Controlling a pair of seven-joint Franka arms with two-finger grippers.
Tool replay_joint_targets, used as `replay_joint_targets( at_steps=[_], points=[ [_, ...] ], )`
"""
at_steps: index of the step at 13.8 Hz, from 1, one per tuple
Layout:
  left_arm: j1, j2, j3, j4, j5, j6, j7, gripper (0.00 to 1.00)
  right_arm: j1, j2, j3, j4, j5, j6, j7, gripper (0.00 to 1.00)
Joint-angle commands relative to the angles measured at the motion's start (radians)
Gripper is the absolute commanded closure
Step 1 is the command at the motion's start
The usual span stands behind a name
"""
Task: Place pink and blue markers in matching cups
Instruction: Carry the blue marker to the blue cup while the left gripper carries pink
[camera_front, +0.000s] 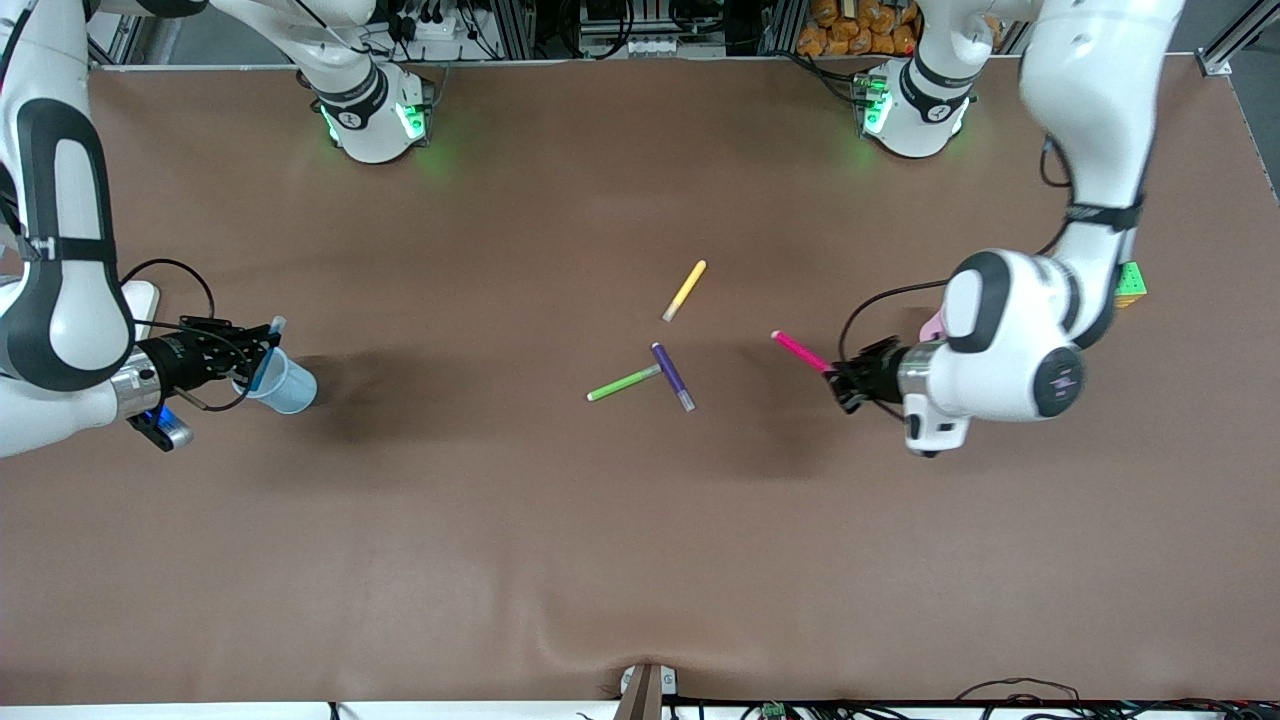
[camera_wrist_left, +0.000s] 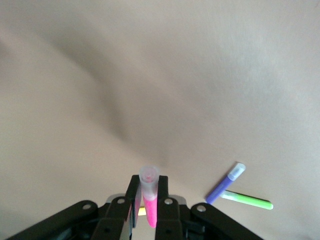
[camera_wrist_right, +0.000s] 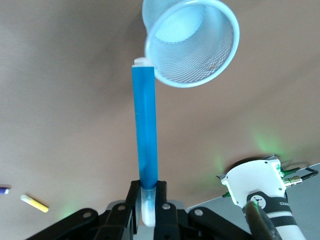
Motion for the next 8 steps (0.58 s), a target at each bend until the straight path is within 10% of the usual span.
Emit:
replay_joint_targets(
  at_steps=[1,6,7,8],
  points=[
    [0.008,-0.085,0.0,-0.03,0.136,-0.046,-0.003,1.0,-0.056,0.031,0.02,-0.023,0.016,0.003,-0.055,1.0],
    [0.033,-0.211,-0.003,-0.11,0.364,-0.056,-0.005,1.0,-0.081,0.065,0.02,-0.029,0.013,0.02,-0.09,1.0],
    [0.047,-0.237,-0.004,-0.133,0.391,-0.04,0.0,1.0,-0.084,0.076,0.02,-0.026,0.014,0.02,-0.094,0.66],
    [0.053,-0.263,-0.003,-0.156,0.398,-0.022,0.007,1.0,-0.077,0.076,0.02,-0.021,0.013,0.018,-0.092,0.06]
  ],
)
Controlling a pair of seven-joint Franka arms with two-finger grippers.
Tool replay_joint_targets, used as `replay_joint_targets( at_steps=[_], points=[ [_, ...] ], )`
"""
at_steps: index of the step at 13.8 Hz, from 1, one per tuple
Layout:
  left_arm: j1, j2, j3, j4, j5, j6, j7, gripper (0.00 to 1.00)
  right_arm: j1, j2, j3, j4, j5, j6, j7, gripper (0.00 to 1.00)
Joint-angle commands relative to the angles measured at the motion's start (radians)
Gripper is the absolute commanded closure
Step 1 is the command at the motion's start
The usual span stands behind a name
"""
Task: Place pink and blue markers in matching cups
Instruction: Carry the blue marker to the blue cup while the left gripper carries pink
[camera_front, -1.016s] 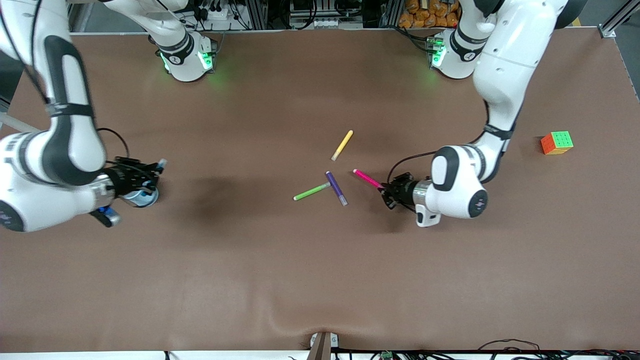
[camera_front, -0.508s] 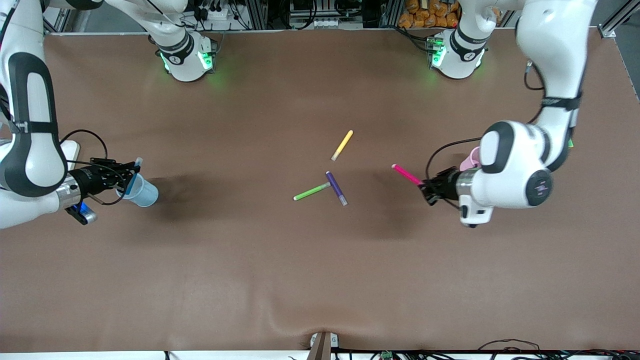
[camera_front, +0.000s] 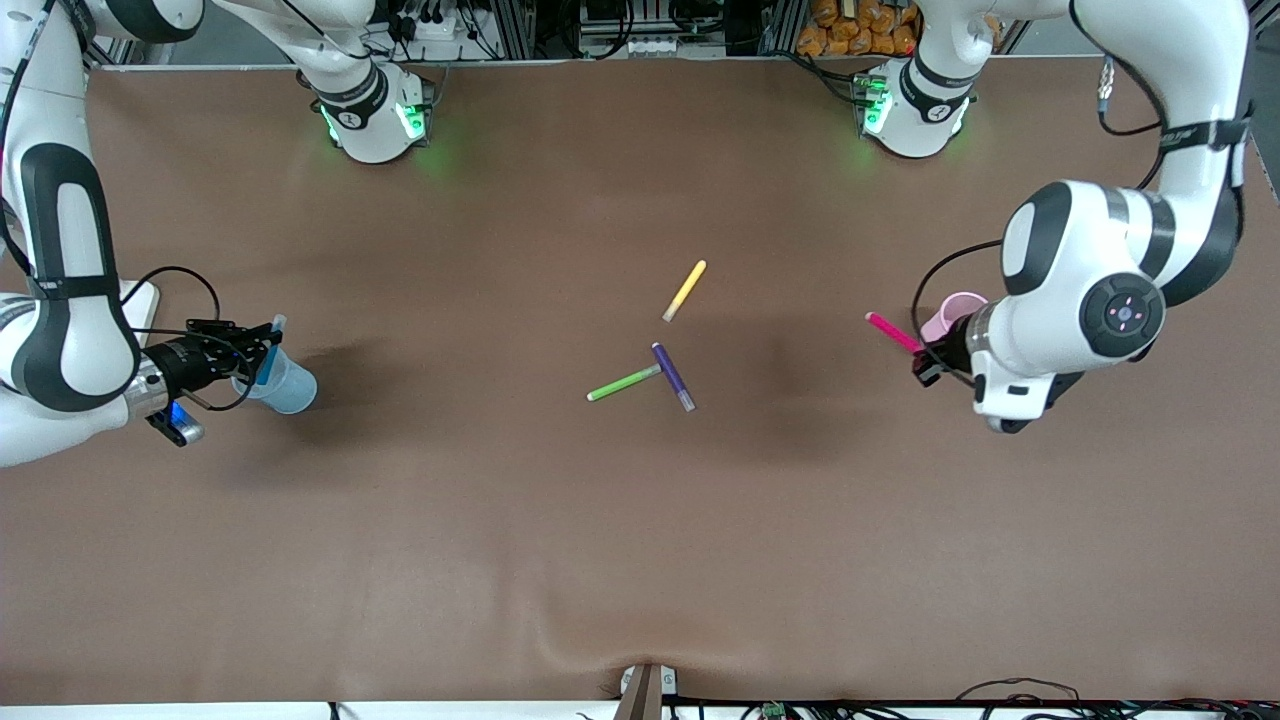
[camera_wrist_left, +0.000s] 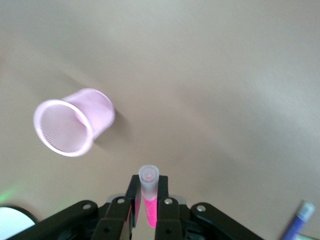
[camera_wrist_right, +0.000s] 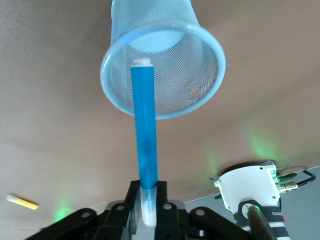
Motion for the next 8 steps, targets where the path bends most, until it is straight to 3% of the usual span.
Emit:
replay_joint_targets(
  at_steps=[1,4,6,8],
  points=[
    [0.036,-0.11,-0.003,-0.113,0.056,0.061,0.014,1.0,-0.016,0.004,0.02,0.01,0.013,-0.002,-0.007,0.0],
    [0.074,-0.157,-0.005,-0.182,0.139,0.12,0.093,1.0,0.004,-0.01,0.024,0.085,0.017,-0.054,-0.008,0.0],
    [0.114,-0.171,-0.006,-0.204,0.154,0.152,0.159,1.0,0.037,-0.007,0.027,0.224,0.017,-0.158,-0.008,0.0],
    [0.138,-0.184,-0.006,-0.225,0.154,0.184,0.201,1.0,0.08,-0.008,0.029,0.332,0.014,-0.165,-0.014,0.0]
  ],
)
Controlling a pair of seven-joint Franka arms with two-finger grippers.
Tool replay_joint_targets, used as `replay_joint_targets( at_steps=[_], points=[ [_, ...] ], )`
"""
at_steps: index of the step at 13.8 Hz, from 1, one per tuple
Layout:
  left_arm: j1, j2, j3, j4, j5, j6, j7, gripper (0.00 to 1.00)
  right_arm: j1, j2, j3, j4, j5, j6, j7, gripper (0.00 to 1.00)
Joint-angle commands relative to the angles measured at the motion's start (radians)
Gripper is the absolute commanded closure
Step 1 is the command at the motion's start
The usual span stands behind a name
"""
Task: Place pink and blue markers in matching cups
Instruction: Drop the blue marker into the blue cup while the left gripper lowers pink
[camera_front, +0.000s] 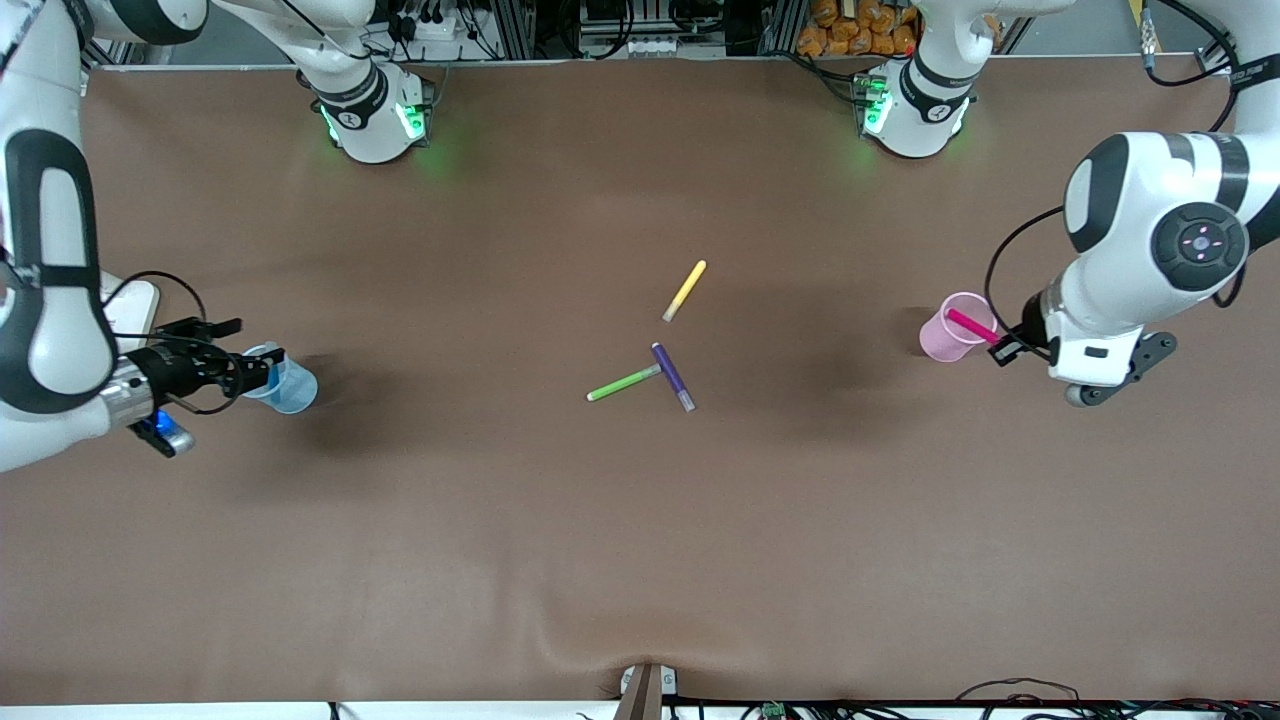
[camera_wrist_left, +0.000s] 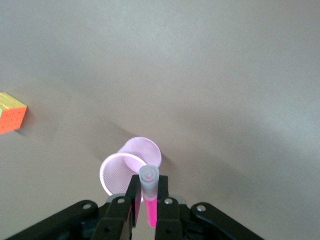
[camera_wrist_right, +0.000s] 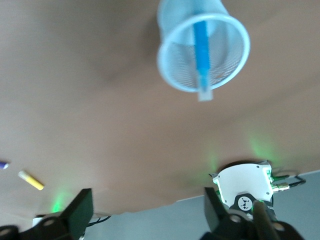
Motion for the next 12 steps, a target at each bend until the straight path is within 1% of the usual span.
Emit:
replay_joint_targets(
  at_steps=[1,2,4,5,7,8,9,10,11,12],
  points=[
    [0.027,-0.045,-0.006,-0.056,0.02,0.05,0.043,1.0,0.049,0.002,0.001,0.175,0.007,-0.041,-0.011,0.0],
    [0.034,-0.048,-0.006,-0.059,0.02,0.056,0.056,1.0,0.062,0.002,0.002,0.234,0.002,-0.054,-0.012,0.0],
    [0.079,-0.059,-0.009,-0.061,0.02,0.062,0.118,1.0,0.066,-0.009,0.004,0.317,0.002,-0.062,-0.014,0.0],
    [0.097,-0.06,-0.009,-0.062,0.02,0.062,0.155,1.0,0.072,-0.035,0.002,0.341,-0.001,-0.064,-0.006,0.0],
    [0.152,-0.085,-0.012,-0.066,0.021,0.062,0.216,1.0,0.093,-0.125,0.008,0.339,0.003,-0.067,-0.012,0.0],
    [0.157,-0.073,-0.012,-0.063,0.018,0.071,0.252,1.0,0.119,-0.162,0.014,0.339,-0.012,-0.062,-0.011,0.0],
    [0.157,-0.074,-0.012,-0.073,0.009,0.08,0.246,1.0,0.138,-0.176,0.013,0.342,-0.065,-0.062,-0.012,0.0],
    [0.162,-0.099,-0.012,-0.082,0.009,0.073,0.264,1.0,0.138,-0.208,0.017,0.344,-0.11,-0.062,-0.014,0.0],
    [0.184,-0.128,-0.012,-0.095,0.009,0.071,0.286,1.0,0.133,-0.237,0.016,0.342,-0.115,-0.067,-0.014,0.0],
    [0.191,-0.136,-0.013,-0.107,0.005,0.073,0.296,1.0,0.132,-0.269,0.014,0.341,-0.115,-0.068,-0.018,0.0]
  ],
)
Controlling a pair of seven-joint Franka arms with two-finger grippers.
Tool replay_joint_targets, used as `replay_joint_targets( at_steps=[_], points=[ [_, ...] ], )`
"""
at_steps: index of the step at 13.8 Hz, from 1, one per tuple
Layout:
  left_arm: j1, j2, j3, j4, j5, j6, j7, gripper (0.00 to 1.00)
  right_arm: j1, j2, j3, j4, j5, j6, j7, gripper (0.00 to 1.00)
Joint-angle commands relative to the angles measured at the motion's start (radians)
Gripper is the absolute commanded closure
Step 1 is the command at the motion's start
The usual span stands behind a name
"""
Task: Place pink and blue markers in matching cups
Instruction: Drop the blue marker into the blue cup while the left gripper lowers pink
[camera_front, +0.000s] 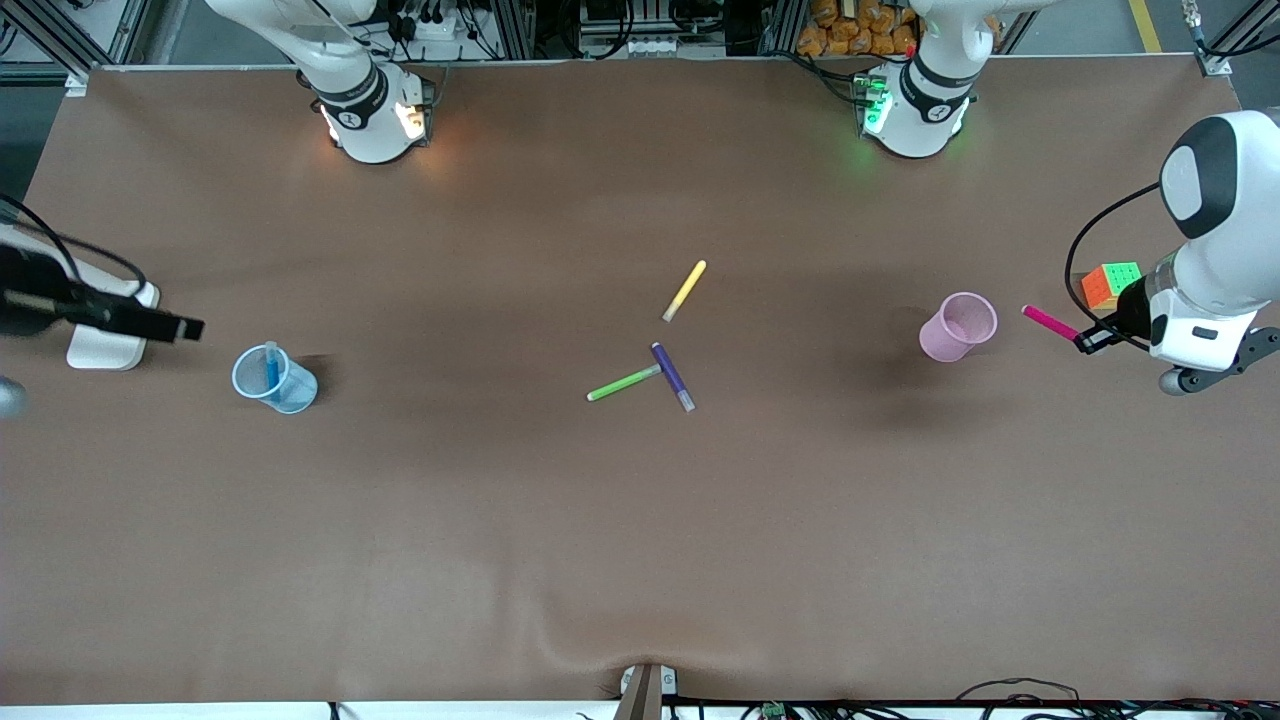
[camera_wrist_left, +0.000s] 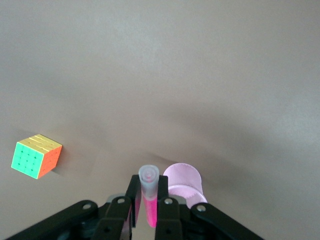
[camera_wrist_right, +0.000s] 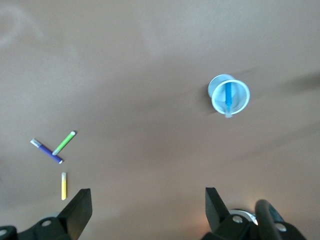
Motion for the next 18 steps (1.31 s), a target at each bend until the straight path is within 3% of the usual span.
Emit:
replay_joint_targets(
  at_steps=[1,4,9,13,18],
  points=[
    [0.027,-0.07,-0.012,-0.069,-0.002,0.027,0.03,1.0,-0.006,-0.109,-0.001,-0.031,-0.036,0.0,-0.037,0.0],
    [0.036,-0.101,-0.012,-0.155,-0.044,0.127,0.019,1.0,0.009,-0.212,0.012,-0.204,-0.137,0.061,-0.155,0.0],
    [0.03,-0.101,-0.041,-0.178,-0.081,0.16,-0.039,1.0,-0.002,-0.482,0.006,-0.621,-0.147,0.294,-0.293,0.0],
    [0.033,-0.127,-0.083,-0.303,-0.083,0.304,-0.085,1.0,-0.002,-0.479,0.006,-0.597,-0.162,0.307,-0.313,0.0],
    [0.033,-0.119,-0.086,-0.411,-0.083,0.427,-0.085,1.0,0.0,-0.455,0.003,-0.562,-0.173,0.303,-0.322,0.0]
  ],
)
